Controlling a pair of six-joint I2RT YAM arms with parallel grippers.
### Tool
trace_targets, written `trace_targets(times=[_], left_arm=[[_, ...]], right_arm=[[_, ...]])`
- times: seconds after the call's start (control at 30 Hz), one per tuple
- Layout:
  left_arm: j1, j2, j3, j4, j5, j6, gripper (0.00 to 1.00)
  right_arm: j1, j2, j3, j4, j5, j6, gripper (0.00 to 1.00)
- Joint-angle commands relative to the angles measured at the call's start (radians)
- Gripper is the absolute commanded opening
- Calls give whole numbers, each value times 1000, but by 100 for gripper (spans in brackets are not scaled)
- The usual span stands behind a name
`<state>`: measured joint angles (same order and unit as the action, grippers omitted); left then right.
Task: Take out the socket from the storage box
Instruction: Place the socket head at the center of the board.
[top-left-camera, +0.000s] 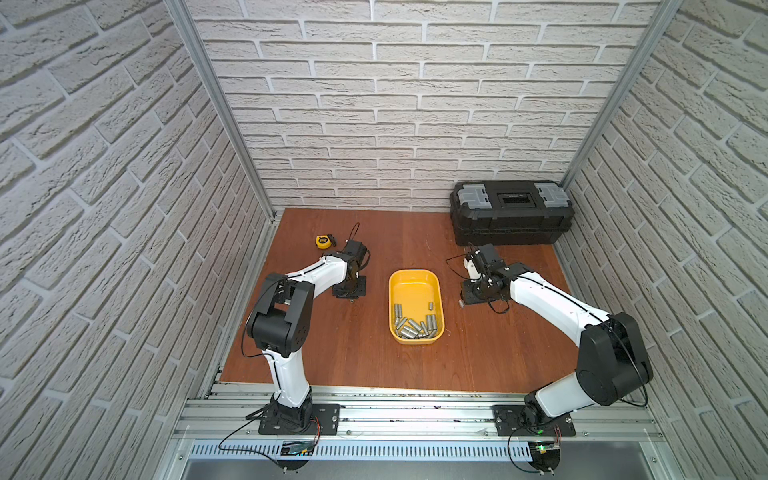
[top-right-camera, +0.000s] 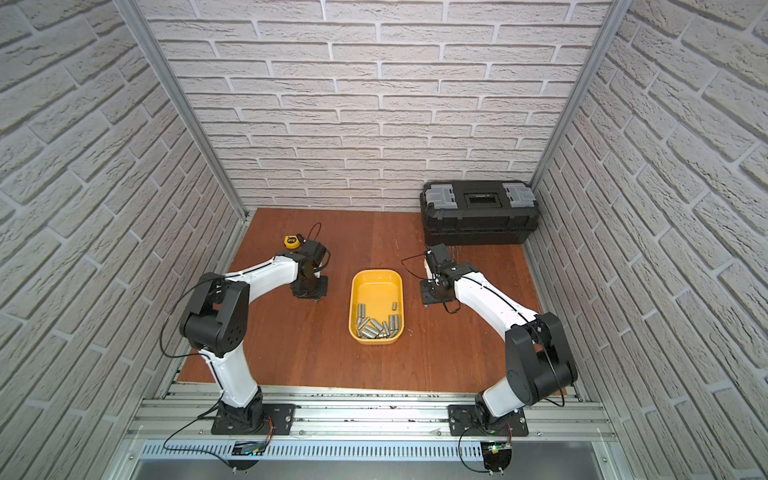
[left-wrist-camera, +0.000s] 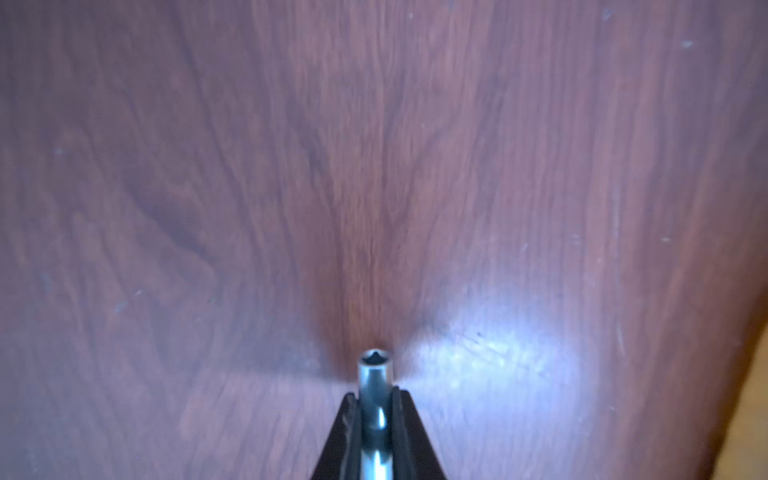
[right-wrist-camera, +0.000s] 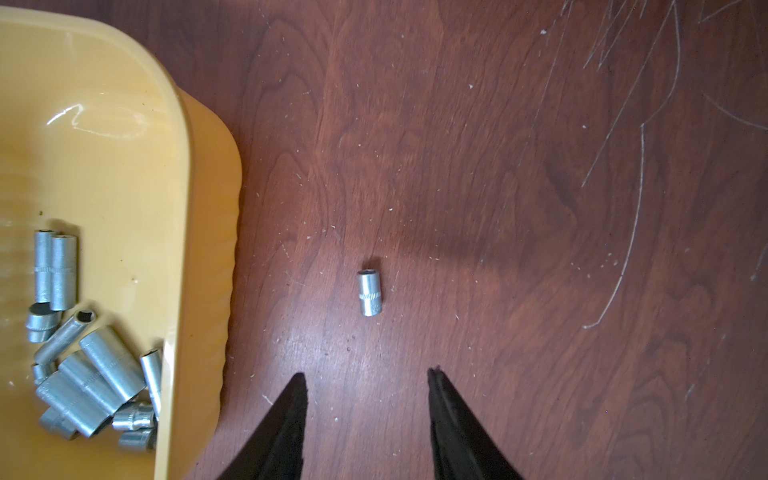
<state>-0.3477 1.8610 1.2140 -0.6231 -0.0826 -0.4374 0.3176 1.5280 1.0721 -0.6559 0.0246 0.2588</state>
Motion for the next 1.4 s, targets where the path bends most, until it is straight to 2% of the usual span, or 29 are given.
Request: trace_targets(times=[0.0, 0.3, 1.07, 1.23, 1.37], left_arm=[[2, 16, 5, 17, -4, 19, 14], [2, 23, 6, 20, -13, 16, 25], [0, -99, 1, 13, -24, -2, 28], [-2, -156, -3, 0, -44, -19, 31], [-6, -226, -65, 43, -55, -80, 32]], right_arm=[[-5, -22, -14, 17, 0, 15, 49], [-6, -25, -21, 17, 1, 13, 49], [1, -25, 25, -16, -6, 17, 48], [52, -49, 71, -16, -9, 28, 48], [115, -28, 119, -19, 14, 34, 47]])
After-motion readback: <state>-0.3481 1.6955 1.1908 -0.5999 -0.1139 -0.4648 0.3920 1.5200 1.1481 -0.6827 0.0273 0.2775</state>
